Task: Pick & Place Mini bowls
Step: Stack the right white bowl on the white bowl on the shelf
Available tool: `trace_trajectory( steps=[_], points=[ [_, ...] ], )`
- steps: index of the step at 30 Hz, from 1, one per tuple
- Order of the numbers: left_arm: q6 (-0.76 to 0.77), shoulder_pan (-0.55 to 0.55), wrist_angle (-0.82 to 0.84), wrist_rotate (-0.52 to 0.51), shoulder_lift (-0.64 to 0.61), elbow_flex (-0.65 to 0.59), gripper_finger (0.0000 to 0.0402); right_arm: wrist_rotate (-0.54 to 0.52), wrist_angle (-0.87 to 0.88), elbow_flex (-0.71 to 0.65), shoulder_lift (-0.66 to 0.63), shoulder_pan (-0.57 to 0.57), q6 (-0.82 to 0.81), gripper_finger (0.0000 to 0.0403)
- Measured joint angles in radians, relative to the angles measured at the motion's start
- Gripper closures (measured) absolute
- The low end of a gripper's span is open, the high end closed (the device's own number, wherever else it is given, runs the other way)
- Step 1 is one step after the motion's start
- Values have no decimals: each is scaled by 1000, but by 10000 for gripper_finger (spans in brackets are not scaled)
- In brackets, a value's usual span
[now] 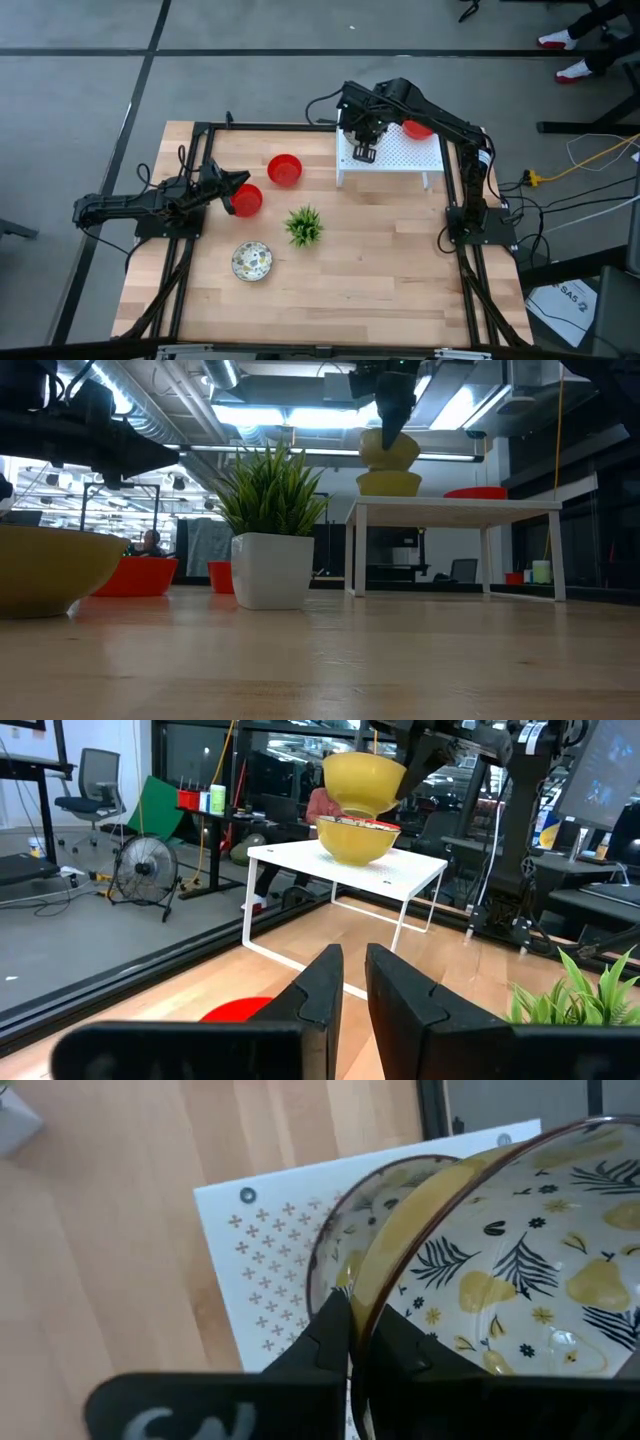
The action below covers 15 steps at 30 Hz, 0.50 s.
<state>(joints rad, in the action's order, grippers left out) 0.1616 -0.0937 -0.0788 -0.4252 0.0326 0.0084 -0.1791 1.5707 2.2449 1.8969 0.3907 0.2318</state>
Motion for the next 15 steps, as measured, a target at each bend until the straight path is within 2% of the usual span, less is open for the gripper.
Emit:
trace_trajectory(
  steps=[6, 11, 15],
  points=[
    [0, 0, 0, 0, 0, 0, 361, 0, -1, -29, -72, 11, -56, 389],
    [0, 0, 0, 0, 0, 0, 358, -3, -8, -168, -154, 21, -80, 389],
    [0, 0, 0, 0, 0, 0, 357, 12, -84, -253, -203, 21, -79, 389]
  ],
)
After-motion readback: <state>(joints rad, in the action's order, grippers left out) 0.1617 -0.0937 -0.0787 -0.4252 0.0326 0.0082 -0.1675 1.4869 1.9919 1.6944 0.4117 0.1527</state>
